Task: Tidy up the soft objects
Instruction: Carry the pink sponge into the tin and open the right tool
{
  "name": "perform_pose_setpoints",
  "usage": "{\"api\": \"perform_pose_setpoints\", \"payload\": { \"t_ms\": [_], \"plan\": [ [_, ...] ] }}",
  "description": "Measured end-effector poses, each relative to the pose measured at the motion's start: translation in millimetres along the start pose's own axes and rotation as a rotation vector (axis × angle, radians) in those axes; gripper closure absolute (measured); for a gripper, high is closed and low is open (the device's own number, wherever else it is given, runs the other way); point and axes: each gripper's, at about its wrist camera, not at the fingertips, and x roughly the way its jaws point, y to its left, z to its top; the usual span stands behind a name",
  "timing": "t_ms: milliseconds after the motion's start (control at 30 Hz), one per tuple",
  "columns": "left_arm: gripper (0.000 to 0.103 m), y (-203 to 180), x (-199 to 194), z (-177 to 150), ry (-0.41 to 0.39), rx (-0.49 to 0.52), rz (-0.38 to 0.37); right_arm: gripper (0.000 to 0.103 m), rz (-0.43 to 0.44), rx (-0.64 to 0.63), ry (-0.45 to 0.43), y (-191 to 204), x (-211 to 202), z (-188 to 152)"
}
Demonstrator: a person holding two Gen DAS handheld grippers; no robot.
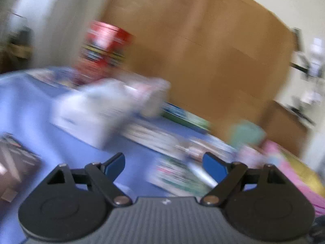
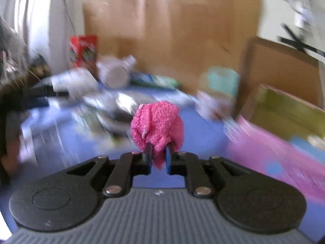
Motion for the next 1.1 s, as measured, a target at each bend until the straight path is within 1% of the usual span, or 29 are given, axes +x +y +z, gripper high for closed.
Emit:
{"api": "perform_pose_setpoints", "payload": {
  "t_ms": [33, 67, 100, 133, 167, 233, 267, 300, 333, 367, 400, 433, 467, 500, 533, 600, 633, 700, 767, 800, 833, 867, 900, 933, 967, 1000, 1033, 1067, 1100],
  "plan": [
    [0.017, -12.1, 2.0, -2.3, 0.028, 0.004, -0.061, 0.081, 0.010, 0.027, 0.021, -7.4, -6.4, -10.7],
    [0.017, -32.1, 5.5, -6.6, 0.068, 0.038, -0.134, 0.077, 0.017, 0.046, 0.028, -12.0, -8.7, -16.1],
    [0.017, -50.5, 9.8, -11.3, 0.104, 0.083, -0.186, 0.067, 0.021, 0.066, 0.031, -17.0, -10.8, -21.4],
    [0.018, -68.6, 14.5, -16.9, 0.144, 0.130, -0.231, 0.060, 0.020, 0.076, 0.032, -20.4, -9.9, -24.1],
    [0.019, -87.2, 21.1, -24.0, 0.202, 0.171, -0.281, 0.052, 0.018, 0.088, 0.028, -22.7, -9.6, -25.6],
    [0.030, -110.2, 35.5, -38.2, 0.316, 0.202, -0.353, 0.051, 0.034, 0.102, 0.025, -25.8, -5.4, -27.2],
    [0.034, -118.2, 43.8, -45.2, 0.371, 0.208, -0.365, 0.051, 0.044, 0.110, 0.023, -27.4, -2.3, -28.0],
    [0.044, -123.4, 52.1, -51.0, 0.417, 0.208, -0.365, 0.051, 0.053, 0.118, 0.022, -29.2, -0.7, -29.5],
    [0.046, -126.5, 60.3, -56.0, 0.454, 0.197, -0.379, 0.051, 0.072, 0.118, 0.024, -29.6, 5.5, -30.7],
    [0.049, -126.7, 65.5, -59.0, 0.473, 0.164, -0.409, 0.059, 0.083, 0.111, 0.020, -28.2, 8.6, -31.3],
    [0.058, -129.0, 66.6, -58.6, 0.478, 0.147, -0.420, 0.086, 0.083, 0.095, 0.005, -26.4, 8.2, -31.6],
    [0.063, -135.2, 66.0, -56.1, 0.474, 0.153, -0.428, 0.087, 0.089, 0.087, -0.011, -25.0, 8.2, -30.0],
    [0.063, -142.6, 64.6, -53.8, 0.458, 0.176, -0.427, 0.090, 0.090, 0.092, -0.040, -25.6, 4.6, -29.6],
    [0.063, -151.7, 62.7, -49.2, 0.434, 0.207, -0.426, 0.095, 0.085, 0.097, -0.081, -26.7, -1.0, -28.4],
    [0.063, -159.4, 64.1, -43.2, 0.420, 0.225, -0.437, 0.097, 0.065, 0.095, -0.122, -28.1, -6.8, -26.9],
    [0.063, -181.1, 61.9, -32.5, 0.400, 0.247, -0.493, 0.098, 0.006, 0.085, -0.213, -30.4, -17.0, -22.0],
    [0.063, -193.7, 60.7, -28.3, 0.383, 0.274, -0.514, 0.098, -0.016, 0.086, -0.248, -34.0, -20.4, -19.5],
    [0.063, -220.9, 58.9, -23.2, 0.342, 0.344, -0.534, 0.098, -0.068, 0.092, -0.300, -41.1, -22.9, -13.5],
    [0.063, -248.6, 60.6, -19.2, 0.306, 0.399, -0.561, 0.098, -0.139, 0.089, -0.328, -51.9, -18.7, -3.9],
    [0.060, -258.1, 61.9, -17.0, 0.293, 0.413, -0.558, 0.098, -0.146, 0.109, -0.330, -60.0, -17.3, 0.2],
    [0.057, -263.3, 60.7, -13.1, 0.275, 0.416, -0.551, 0.097, -0.119, 0.152, -0.331, -70.9, -18.3, 3.7],
    [0.054, -264.0, 59.0, -9.0, 0.254, 0.408, -0.554, 0.093, -0.065, 0.196, -0.333, -82.7, -20.9, 5.3],
    [0.047, -260.2, 56.7, -3.8, 0.225, 0.391, -0.560, 0.093, -0.022, 0.222, -0.335, -89.2, -25.2, 3.7],
    [0.039, -253.7, 55.1, -0.5, 0.205, 0.377, -0.551, 0.091, -0.004, 0.227, -0.329, -91.5, -26.8, 1.4],
    [0.037, -243.6, 55.3, 3.0, 0.194, 0.361, -0.528, 0.081, 0.021, 0.226, -0.301, -93.0, -26.4, -1.7],
    [0.034, -232.6, 58.7, 5.7, 0.193, 0.339, -0.500, 0.064, 0.042, 0.224, -0.265, -92.6, -22.7, -5.0],
    [0.033, -219.9, 62.8, 7.4, 0.205, 0.312, -0.476, 0.055, 0.058, 0.223, -0.235, -90.6, -19.5, -9.4],
    [0.033, -207.1, 68.0, 8.7, 0.234, 0.282, -0.451, 0.040, 0.072, 0.216, -0.209, -85.6, -16.1, -11.7],
    [0.033, -195.1, 73.0, 8.0, 0.267, 0.254, -0.433, 0.031, 0.085, 0.201, -0.188, -81.2, -11.4, -13.7]
  ]
}}
